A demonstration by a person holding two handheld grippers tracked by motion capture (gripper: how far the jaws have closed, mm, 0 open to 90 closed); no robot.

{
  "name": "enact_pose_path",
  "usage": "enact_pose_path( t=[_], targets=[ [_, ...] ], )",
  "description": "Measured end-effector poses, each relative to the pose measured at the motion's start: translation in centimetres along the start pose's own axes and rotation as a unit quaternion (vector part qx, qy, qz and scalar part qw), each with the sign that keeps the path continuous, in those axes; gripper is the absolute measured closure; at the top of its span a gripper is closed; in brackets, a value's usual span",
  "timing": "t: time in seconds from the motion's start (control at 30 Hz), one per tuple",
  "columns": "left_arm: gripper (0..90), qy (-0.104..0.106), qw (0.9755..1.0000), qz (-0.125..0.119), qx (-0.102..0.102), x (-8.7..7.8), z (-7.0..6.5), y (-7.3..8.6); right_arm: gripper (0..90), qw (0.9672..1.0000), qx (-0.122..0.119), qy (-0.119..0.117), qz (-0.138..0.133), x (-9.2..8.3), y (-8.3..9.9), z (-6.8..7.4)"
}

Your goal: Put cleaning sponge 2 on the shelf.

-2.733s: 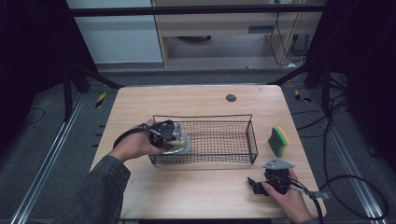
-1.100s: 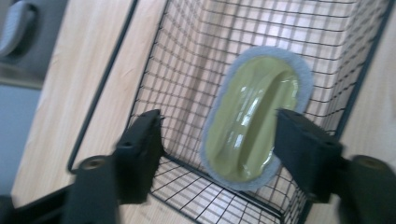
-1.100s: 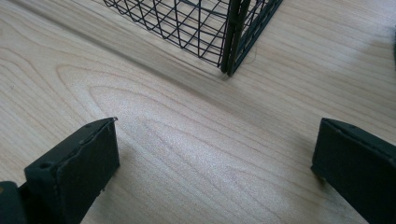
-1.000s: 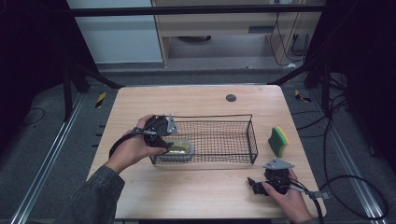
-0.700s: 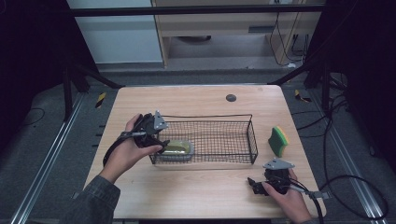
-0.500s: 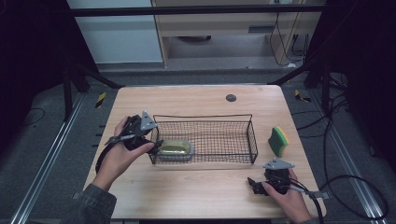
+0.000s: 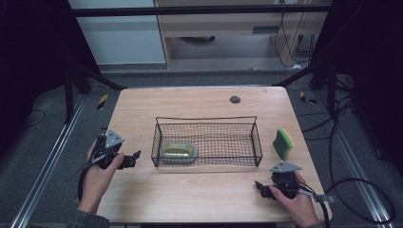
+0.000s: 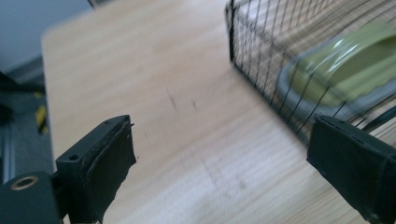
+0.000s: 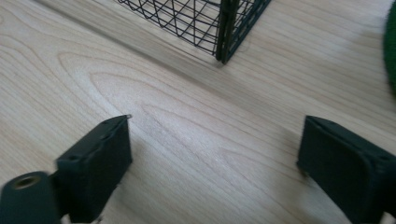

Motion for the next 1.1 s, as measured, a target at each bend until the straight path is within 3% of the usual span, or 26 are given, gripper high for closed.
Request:
enact_pose_path(
  t=[0.07,0.13,0.23,0.37,0.43,0.57,0.73,0.83,1.0,1.1],
  targets=[
    [6.5,0.005,0.9998,0.005,-0.019,1.3,0.2,1.4,15.8,0.9999,-0.004,0.016,-0.001,-0.4,0.1,-0.4],
    [6.5,-0.002,0.9994,0.030,-0.016,2.6,0.4,2.8,16.4,0.9996,0.002,0.027,-0.003,-0.9,0.1,-0.7],
    [6.5,0.008,0.9987,0.042,-0.027,3.9,0.6,4.0,17.4,0.9992,0.005,0.037,-0.013,-1.4,-0.1,-1.2],
    [6.4,0.000,0.9978,0.056,-0.034,5.0,1.2,5.2,17.8,0.9982,0.019,0.053,-0.019,-1.9,-0.1,-1.9],
    [6.2,-0.001,0.9976,0.057,-0.038,5.2,1.4,5.4,17.7,0.9976,0.026,0.062,-0.017,-2.1,0.1,-2.4],
    [4.9,0.024,0.9963,0.051,-0.065,5.8,1.0,5.6,19.0,0.9968,0.034,0.069,-0.020,-2.4,0.2,-2.9],
    [2.1,0.022,0.9969,0.043,-0.062,5.8,1.0,5.7,20.5,0.9951,0.057,0.076,-0.024,-3.0,0.1,-3.6],
    [0.5,0.021,0.9972,0.032,-0.064,5.9,1.0,5.7,21.9,0.9947,0.058,0.082,-0.021,-3.6,-0.1,-3.9],
    [0.4,0.021,0.9973,0.034,-0.062,5.9,1.0,5.7,25.8,0.9949,0.067,0.075,0.005,-5.0,-0.7,-4.9],
    [0.1,0.021,0.9972,0.033,-0.063,5.9,1.0,5.7,25.0,0.9933,0.073,0.087,0.023,-6.3,-1.6,-6.1]
  ],
)
Point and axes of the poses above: each handheld gripper's, and its own axes: x roughly forward along the jaws, y roughly out of its underside, z roughly to its left, the point moved 9 cm from there along x, roughly forward along the jaws, and after that the axes turned 11 degrees about z, right-handed, at the moved point
